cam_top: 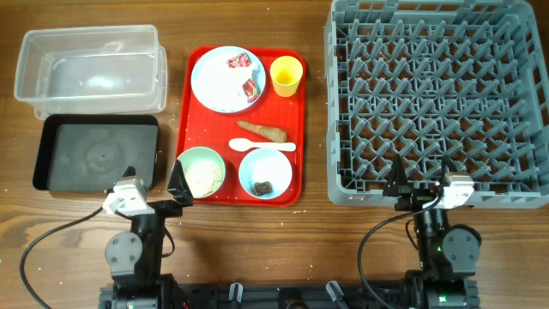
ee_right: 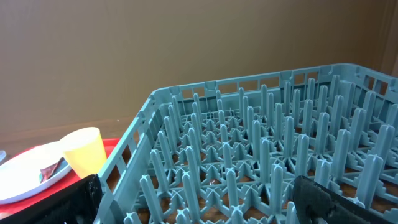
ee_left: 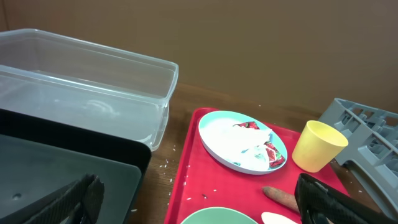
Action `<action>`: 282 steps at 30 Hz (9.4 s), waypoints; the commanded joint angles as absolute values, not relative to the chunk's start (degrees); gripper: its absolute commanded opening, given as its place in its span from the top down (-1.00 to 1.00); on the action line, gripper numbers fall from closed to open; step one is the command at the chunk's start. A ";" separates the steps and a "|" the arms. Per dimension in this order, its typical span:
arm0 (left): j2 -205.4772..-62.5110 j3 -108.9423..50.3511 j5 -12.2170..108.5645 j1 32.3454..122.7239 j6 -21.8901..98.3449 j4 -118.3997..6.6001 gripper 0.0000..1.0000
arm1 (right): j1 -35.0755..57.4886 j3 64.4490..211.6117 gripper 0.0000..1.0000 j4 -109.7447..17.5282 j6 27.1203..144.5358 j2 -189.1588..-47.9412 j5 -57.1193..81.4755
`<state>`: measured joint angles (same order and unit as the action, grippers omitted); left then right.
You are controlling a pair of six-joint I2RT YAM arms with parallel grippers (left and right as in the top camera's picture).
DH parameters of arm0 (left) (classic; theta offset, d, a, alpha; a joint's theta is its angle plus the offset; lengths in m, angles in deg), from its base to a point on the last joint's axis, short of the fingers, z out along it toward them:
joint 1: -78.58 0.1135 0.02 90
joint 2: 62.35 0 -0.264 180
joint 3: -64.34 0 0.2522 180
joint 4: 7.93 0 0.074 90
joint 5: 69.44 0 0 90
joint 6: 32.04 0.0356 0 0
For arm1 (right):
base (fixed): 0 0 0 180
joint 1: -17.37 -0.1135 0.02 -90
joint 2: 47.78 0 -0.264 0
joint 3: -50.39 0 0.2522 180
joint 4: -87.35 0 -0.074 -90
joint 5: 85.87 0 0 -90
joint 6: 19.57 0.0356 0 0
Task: Sort waste into correct bins and load items into the dishwasher rack
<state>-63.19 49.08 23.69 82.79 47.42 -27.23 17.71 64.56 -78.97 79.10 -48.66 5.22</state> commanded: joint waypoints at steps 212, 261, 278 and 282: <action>-179.40 -34.93 97.53 122.81 50.30 -86.62 0.92 | 18.04 136.80 -0.99 -22.67 75.53 -123.44 22.05; -162.66 -23.81 28.66 43.08 37.74 -72.59 -0.01 | 18.04 136.80 -0.99 -19.43 79.40 -123.44 21.59; -165.50 -11.94 25.22 37.00 37.30 -55.28 0.70 | 18.04 136.80 -0.99 -18.30 79.45 -123.44 21.61; -165.89 -11.94 25.29 37.00 37.30 -55.30 0.56 | 18.04 136.80 -0.99 -18.27 79.47 -123.44 21.61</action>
<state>-164.95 -12.33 25.99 37.22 37.47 -55.36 18.04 136.05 -18.30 78.40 -123.04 21.26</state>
